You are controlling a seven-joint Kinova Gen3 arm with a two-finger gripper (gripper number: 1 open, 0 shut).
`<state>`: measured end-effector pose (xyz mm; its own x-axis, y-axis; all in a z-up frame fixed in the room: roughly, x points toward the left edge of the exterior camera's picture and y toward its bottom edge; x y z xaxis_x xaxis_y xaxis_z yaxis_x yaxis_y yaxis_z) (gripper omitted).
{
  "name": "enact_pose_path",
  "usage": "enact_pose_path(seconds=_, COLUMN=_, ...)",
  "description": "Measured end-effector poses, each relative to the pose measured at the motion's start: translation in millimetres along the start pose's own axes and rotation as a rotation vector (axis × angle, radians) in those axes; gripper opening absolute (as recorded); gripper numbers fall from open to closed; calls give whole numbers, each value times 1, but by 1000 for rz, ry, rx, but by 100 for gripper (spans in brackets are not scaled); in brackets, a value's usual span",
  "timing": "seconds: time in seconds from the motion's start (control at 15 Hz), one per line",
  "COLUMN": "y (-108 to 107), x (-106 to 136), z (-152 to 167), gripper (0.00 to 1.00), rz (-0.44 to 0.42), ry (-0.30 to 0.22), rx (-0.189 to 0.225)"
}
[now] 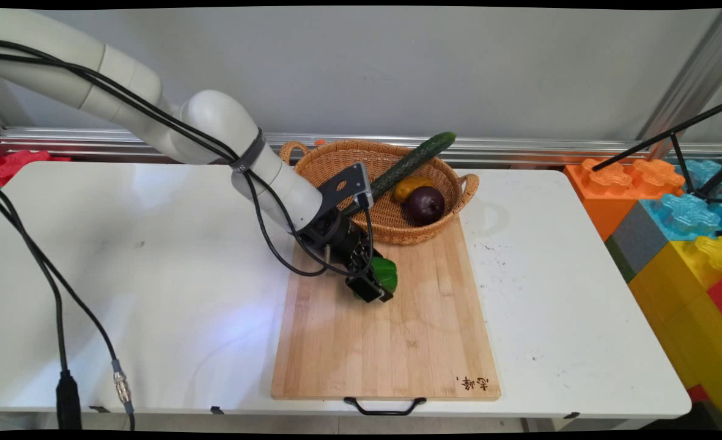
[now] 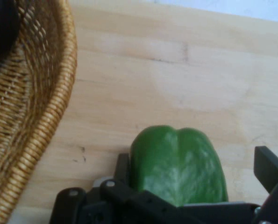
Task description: Pick up the cucumber from the vegetable basket
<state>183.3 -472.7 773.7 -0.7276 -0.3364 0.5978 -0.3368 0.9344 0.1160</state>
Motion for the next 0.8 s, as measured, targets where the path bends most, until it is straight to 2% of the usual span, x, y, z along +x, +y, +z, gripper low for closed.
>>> enact_pose_path(seconds=0.33, y=3, x=12, z=-22, gripper=100, rz=72, ry=-2, rx=32)
enact_pose_path(seconds=0.53, y=4, x=17, z=-38, gripper=100, rz=97, ry=-12, rx=55)
enact_pose_path(seconds=0.8, y=7, x=24, z=-60, gripper=100, rz=104, ry=-23, rx=65)
